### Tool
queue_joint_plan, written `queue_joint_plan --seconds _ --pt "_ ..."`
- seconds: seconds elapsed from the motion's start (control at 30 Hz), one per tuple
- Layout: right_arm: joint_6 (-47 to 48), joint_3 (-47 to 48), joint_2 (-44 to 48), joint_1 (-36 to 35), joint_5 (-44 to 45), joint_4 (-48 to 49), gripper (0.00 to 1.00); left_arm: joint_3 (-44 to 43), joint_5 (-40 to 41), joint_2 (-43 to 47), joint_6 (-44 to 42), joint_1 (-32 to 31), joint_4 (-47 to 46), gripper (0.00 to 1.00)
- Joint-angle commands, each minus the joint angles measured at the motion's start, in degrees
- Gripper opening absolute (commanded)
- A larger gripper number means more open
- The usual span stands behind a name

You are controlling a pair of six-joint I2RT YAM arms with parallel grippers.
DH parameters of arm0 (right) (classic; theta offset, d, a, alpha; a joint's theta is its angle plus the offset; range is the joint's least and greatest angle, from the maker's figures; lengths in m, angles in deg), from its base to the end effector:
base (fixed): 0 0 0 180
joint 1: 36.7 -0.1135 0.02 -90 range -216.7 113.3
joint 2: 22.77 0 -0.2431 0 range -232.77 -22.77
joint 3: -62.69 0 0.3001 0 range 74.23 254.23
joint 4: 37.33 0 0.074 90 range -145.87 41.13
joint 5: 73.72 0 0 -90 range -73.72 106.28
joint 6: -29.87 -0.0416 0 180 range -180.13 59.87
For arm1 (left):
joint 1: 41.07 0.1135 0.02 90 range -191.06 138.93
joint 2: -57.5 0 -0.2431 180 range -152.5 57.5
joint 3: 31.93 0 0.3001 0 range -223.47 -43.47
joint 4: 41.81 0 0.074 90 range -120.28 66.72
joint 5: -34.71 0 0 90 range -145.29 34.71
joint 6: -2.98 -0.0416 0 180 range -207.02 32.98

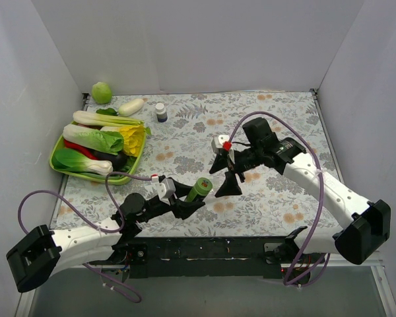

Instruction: Sort the pills into containers

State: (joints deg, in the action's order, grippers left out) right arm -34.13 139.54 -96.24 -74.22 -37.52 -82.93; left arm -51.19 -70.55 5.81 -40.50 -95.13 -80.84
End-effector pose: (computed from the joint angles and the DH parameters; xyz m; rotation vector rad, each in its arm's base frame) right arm 0.2361 0.2236 0.2980 -1.5392 1.5704 1.1783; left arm 0.1296 -0.1975 0.1564 0.3591 1.6442 -1.5794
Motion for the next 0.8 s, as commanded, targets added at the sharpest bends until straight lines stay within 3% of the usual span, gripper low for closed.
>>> queue_joint_plan --seconds 0.0,0.1,0.13,0.37,0.53,0.63,0.77 --pt "36.1 7.4 -0.5 0.0 -4.8 -25.0 0.96 0.0 -3.5 2.7 0.6 0.3 1.2 0.00" --pt "57.1 5.7 0.4 0.0 -6.1 -29.8 0.97 -1.2 -7.6 2.6 0.6 0.3 4.0 0.00" --pt "58.6 4.9 1.5 0.0 -6.8 -28.3 0.97 -2.5 -9.0 2.3 0.4 0.3 6.1 0.00" --pt "60.4 8.7 -3.7 -4.0 -9.7 -30.5 0.97 -3.9 -11.9 2.5 0.9 0.3 9.5 0.00" --pt "52.1 5.4 -2.2 -7.7 -6.1 -22.6 0.94 -4.3 -12.8 1.0 1.3 0.3 8.6 0.00" --pt "50.1 5.3 -2.6 -7.9 -5.9 -21.5 0.89 -4.5 -13.3 -0.3 1.8 0.3 7.5 0.00" --pt "47.2 5.2 -2.6 -8.4 -5.1 -20.3 0.75 -4.1 -12.9 -0.4 2.4 0.3 6.2 0.00"
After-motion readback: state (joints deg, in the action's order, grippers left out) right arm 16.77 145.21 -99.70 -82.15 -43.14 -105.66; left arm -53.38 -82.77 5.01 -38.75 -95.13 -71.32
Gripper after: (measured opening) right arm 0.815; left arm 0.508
